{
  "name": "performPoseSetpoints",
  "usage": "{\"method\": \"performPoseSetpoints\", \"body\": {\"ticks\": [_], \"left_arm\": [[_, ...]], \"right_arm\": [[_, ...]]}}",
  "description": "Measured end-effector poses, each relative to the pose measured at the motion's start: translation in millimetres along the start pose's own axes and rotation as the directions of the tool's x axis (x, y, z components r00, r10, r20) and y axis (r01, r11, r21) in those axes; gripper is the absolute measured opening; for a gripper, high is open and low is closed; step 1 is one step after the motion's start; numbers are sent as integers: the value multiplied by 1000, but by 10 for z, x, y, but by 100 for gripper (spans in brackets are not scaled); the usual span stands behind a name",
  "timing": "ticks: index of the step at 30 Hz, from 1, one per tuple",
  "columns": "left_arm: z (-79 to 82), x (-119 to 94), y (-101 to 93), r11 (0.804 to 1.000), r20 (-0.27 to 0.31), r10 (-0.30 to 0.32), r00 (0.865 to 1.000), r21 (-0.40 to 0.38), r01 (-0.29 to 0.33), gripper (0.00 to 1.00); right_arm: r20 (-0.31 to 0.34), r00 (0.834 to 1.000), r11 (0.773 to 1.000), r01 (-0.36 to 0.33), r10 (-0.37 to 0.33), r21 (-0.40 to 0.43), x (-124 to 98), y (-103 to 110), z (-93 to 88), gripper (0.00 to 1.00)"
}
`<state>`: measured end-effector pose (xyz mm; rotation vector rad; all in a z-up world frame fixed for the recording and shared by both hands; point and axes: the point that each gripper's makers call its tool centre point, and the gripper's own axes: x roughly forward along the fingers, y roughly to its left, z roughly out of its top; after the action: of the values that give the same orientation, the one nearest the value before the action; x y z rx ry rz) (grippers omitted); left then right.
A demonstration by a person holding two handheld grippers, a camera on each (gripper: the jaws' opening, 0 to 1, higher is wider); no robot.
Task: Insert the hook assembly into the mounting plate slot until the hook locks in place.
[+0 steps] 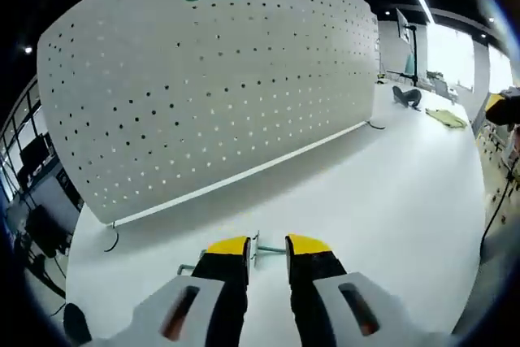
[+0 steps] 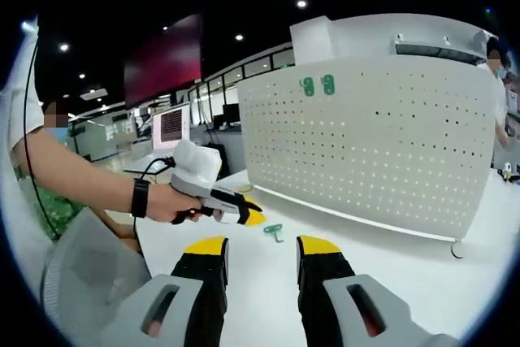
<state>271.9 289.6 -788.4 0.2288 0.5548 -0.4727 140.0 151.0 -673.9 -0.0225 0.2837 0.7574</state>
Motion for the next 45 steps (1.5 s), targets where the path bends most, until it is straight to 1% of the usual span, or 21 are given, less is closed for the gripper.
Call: {"method": "performPoseSetpoints", "body": {"ticks": [2,4,6,10,13,17,20,22,24,26,32,34,36,45], "left_arm": [[-69,25,-12,1000,-38,-4,999,25,5,22],[-78,38,0,1000,-45,5,999,29,-4,21],[-77,48,4,1000,-44,-1,999,19,2,20],[-152,119,32,999,-90,0,996,33,3,20],[-170,151,37,999,-101,-9,995,40,13,19],[-180,179,102,999,-110,2,994,54,4,17],[-192,213,152,996,-132,10,991,92,2,16],[-192,229,155,996,-141,3,990,93,11,15],[-188,240,162,994,-144,6,990,107,9,13],[-200,263,170,993,-160,7,987,115,12,9],[-254,324,167,991,-189,-2,982,131,27,9],[-248,320,166,993,-181,-6,983,117,27,7],[-227,340,177,993,-179,-1,984,116,22,8],[-212,354,125,995,-175,-23,984,93,40,9]], "right_arm": [[-2,1000,1000,0,0,1,-4,1,-4,33],[-2,1000,1000,4,-4,-3,-9,-3,-7,34],[-4,1000,1000,5,-5,-4,-16,-8,-20,35],[-16,1000,1000,10,-11,-6,-33,-16,-62,38],[-16,1000,1000,19,-19,-7,-52,-30,-67,40],[-29,999,1000,27,-27,-5,-76,-47,-99,42],[-31,999,999,33,-32,4,-97,-67,-115,43],[-31,999,999,37,-37,6,-110,-79,-124,43],[-33,999,999,43,-43,11,-119,-92,-134,44],[-37,998,999,43,-43,12,-124,-94,-145,44],[-55,997,999,46,-45,17,-143,-116,-194,48],[-60,997,999,44,-43,21,-148,-113,-209,49],[-78,996,999,41,-39,18,-156,-113,-250,50],[-84,996,999,39,-37,24,-155,-114,-275,50]]}}
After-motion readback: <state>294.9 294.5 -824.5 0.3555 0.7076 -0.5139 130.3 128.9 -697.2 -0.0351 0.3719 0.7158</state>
